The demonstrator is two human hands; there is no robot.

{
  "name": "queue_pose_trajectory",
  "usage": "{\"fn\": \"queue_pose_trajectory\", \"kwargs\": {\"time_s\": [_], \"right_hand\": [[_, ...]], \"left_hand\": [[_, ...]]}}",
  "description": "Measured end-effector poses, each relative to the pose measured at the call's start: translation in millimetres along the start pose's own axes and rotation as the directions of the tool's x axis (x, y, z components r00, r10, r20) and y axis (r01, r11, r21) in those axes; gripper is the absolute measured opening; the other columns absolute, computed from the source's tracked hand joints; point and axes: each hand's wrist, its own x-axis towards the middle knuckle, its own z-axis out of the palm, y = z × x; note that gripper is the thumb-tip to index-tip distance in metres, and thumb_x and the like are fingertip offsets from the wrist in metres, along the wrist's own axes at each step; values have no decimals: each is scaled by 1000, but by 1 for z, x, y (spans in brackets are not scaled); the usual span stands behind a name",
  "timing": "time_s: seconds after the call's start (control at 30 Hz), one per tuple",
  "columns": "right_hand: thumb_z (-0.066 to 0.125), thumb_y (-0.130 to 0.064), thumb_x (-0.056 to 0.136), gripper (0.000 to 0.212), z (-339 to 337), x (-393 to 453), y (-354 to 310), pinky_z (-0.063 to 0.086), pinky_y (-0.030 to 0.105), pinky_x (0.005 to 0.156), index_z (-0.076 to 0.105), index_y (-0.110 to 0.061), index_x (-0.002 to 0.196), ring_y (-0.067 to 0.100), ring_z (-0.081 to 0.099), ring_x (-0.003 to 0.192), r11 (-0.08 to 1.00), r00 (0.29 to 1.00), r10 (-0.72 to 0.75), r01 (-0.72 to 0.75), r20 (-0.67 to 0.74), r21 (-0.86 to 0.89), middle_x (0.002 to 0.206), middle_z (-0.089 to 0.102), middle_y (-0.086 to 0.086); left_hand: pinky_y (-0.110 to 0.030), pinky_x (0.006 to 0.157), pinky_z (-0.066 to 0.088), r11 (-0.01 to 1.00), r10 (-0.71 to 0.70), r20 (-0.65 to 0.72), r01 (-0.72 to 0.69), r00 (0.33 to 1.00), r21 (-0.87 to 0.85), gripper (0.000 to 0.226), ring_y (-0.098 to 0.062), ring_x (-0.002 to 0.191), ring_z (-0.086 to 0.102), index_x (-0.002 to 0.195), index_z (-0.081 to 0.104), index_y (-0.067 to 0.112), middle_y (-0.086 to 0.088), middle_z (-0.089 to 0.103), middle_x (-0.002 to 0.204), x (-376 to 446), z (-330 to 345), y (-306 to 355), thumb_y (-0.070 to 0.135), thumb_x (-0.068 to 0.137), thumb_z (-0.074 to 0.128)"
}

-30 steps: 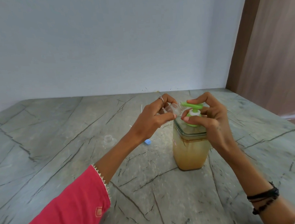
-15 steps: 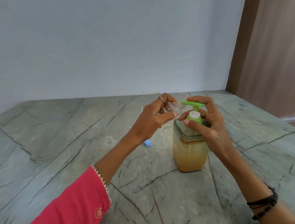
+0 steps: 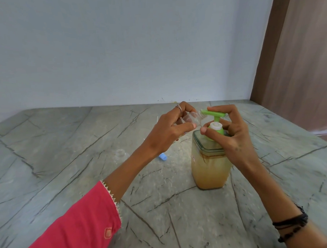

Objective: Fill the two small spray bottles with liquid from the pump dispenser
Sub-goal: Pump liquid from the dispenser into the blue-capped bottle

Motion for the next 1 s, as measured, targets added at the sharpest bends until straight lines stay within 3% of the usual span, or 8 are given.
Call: {"fn": "queue_pose_trajectory", "kwargs": {"time_s": [0.13,0.3,0.47,0.57,0.77,1.0], "right_hand": [[71,1,78,33,1,2,-1,50,18,59,58,-25,93,14,68,69,999,999,29,-28,-31,36,75,72,-1],[73,2,76,36,0,5,-1,51,21,56,57,-30,74,18,68,69,999,998,37,-37,-57,-4,78,71,6],[70,-2,81,33,0,2,-1,54,24,62,57,-28,96,21,70,77,1000,1000,21,-22,-20,-14,84,72,5],[69,-12,80,33,1,0,-2,55,22,64,54,-32,102,19,70,79,999,1000,7,-8,-14,-31,85,72,3],[67,-1,82,35,3,0,-2,52,16,62,55,-28,101,13,71,74,1000,1000,15,-15,-25,12,80,73,-3],[71,2,74,24,0,7,-3,50,18,56,56,-16,81,19,67,69,999,998,45,-44,-52,17,76,70,13]], "left_hand": [[-30,60,45,1000,-5,7,5,1000,6,23,-12,67,48,95,54,19,10,51,70,0,-1,-2,28,74,52],[-28,63,43,999,9,21,-9,1000,41,23,-8,64,47,95,55,17,6,54,75,-1,1,-7,27,75,53],[-30,61,46,1000,13,14,-13,1000,-4,16,-10,65,47,91,53,23,9,53,73,0,-1,-4,27,75,53],[-23,56,42,1000,15,15,-15,1000,-15,13,-7,62,46,87,51,29,11,51,71,0,-1,-3,29,75,54],[-29,59,45,1000,23,11,-23,1000,5,13,-10,65,48,87,50,30,9,53,74,1,-1,-3,30,74,54],[-28,59,43,1000,11,29,-12,1000,26,14,-9,63,47,88,52,26,9,52,72,-1,-1,-5,28,75,54]]}}
